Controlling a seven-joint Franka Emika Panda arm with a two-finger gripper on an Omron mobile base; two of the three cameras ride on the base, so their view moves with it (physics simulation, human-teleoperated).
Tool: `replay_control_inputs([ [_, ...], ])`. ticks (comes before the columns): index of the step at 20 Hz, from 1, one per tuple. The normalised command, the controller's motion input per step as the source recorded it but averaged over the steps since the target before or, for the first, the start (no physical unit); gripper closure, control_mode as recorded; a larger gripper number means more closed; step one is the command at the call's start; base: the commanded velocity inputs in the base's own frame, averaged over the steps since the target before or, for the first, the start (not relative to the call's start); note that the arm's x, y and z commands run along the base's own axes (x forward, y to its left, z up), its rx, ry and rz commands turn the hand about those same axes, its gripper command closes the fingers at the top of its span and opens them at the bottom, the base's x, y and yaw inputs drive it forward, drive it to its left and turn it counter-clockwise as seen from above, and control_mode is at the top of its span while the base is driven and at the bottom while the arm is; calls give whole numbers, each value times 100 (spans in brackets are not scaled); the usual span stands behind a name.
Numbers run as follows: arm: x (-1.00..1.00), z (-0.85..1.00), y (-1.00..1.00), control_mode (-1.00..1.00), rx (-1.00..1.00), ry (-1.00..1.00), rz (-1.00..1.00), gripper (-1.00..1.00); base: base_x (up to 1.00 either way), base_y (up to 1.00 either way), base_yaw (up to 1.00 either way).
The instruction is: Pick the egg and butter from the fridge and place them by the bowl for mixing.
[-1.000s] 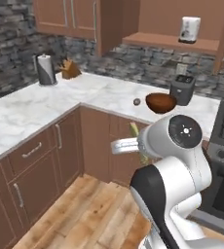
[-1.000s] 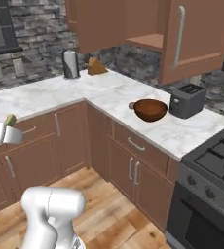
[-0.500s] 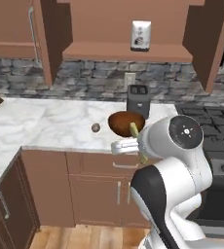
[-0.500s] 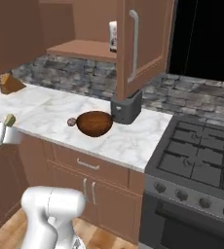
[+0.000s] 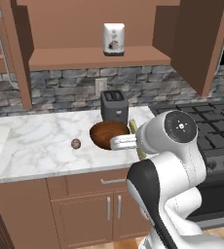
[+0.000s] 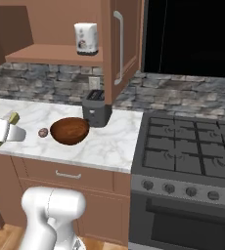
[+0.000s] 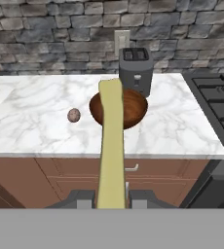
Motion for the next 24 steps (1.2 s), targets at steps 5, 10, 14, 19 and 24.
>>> replay_control_inputs([
  [5,0,0,0,100,0,0,0,100,31,76,-18],
  [10,0,0,0,100,0,0,0,100,42,21,-3],
  [14,0,0,0,100,0,0,0,100,30,-8,1],
  [19,0,0,0,100,0,0,0,100,76,0,0],
  [24,0,0,0,100,0,0,0,100,93,0,0],
])
